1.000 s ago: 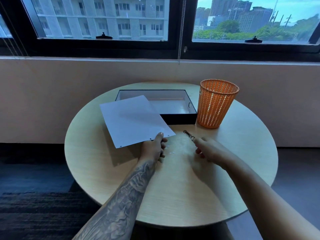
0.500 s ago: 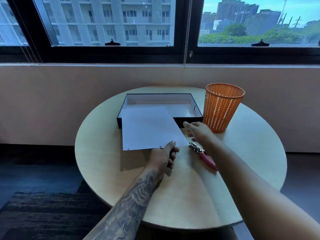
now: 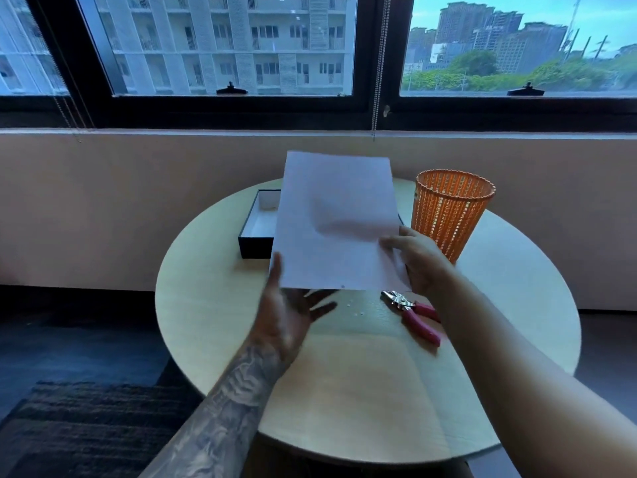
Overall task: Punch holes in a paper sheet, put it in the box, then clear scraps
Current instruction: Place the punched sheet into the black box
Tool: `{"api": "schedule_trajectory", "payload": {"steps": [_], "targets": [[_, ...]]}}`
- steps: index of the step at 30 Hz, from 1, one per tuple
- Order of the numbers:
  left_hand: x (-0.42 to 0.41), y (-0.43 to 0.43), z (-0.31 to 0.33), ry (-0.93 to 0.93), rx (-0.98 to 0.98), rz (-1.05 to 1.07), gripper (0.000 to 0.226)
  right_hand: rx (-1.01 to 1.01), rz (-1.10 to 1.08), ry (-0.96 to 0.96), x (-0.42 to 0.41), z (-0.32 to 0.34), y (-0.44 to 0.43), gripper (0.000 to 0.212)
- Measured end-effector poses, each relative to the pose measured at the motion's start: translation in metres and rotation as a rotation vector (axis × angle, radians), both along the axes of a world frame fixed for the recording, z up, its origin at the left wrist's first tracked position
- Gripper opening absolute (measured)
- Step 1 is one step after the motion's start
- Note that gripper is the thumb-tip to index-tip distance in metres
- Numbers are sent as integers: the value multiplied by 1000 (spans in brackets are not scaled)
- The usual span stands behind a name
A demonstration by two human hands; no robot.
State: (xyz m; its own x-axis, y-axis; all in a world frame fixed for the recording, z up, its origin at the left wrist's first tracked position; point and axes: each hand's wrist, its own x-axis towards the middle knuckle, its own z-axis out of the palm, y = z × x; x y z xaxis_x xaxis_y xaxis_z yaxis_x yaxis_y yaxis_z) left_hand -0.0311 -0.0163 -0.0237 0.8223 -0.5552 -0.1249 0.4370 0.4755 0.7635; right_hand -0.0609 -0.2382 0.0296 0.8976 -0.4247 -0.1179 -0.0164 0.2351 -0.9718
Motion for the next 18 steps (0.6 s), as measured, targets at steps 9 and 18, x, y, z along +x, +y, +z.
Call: {"api": "schedule_trajectory", "payload": {"steps": [9,18], "targets": [[79,16,86,-161,50,93,29,-165,97,-211,1,25,-4,23],[104,1,110,-528,255,319,17,-239,-122,-354,26,53,12,20]]}}
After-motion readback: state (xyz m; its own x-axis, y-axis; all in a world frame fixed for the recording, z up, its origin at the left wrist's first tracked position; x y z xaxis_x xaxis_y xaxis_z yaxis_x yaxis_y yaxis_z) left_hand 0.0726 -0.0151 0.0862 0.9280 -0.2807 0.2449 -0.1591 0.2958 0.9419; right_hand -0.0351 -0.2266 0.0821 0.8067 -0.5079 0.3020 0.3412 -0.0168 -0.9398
